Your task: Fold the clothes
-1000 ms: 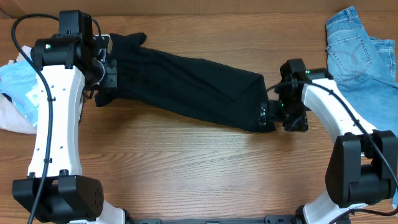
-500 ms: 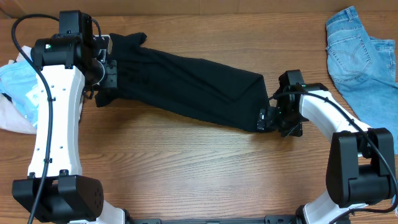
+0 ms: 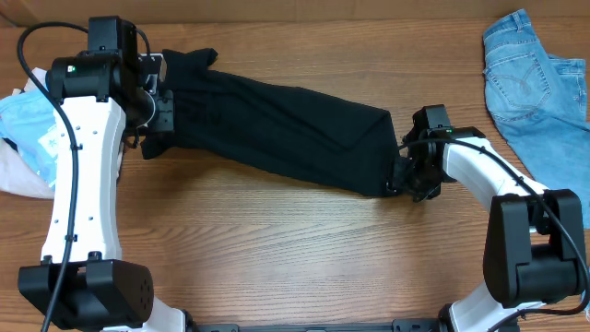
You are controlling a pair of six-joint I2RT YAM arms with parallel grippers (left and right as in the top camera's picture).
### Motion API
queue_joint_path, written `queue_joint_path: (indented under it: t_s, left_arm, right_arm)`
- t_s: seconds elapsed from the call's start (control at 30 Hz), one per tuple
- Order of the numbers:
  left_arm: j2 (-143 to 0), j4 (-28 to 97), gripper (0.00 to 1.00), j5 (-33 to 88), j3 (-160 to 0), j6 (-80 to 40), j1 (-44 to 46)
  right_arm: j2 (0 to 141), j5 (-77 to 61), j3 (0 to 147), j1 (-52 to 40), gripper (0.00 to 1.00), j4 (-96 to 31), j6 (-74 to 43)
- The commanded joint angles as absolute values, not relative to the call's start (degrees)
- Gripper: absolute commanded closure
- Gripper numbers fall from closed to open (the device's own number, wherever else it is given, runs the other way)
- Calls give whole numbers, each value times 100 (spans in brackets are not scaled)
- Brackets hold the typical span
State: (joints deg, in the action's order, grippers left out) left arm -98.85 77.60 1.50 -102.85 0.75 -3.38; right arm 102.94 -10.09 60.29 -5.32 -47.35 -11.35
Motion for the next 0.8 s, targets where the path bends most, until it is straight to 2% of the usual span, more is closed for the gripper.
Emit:
queue_joint_path:
  t_s: [0.0,0.03,0.1,0.27,0.4,0.77]
  left_arm:
    - [-9909,7787,96,152,-10333,-25,-336]
    - [-9909,7787,96,152,-10333,-23,-336]
    - [-9909,7787,96,150,-10333,-23,-336]
    - [-9907,7767,96,152,-10337,-30,-336]
    - [-9776,7688,96,152,-10501,-23,-338]
    - [-9072,7693,96,287,-12757,-113,-346]
  right_arm:
    - [10289,-1057,5999,-513,71,-4694,-1208]
    - [10289,-1057,5999,-513,82,-4694,-1208]
    - [10289,-1055,5999,-513,96,-4692,-1208]
    - [10254,-1050,6051,-513,96,-4772,-1203]
    - [9911,-880,6751,-416,96,-5428,-1170]
    - [8735,-602,11266,121,96,-7867,-1026]
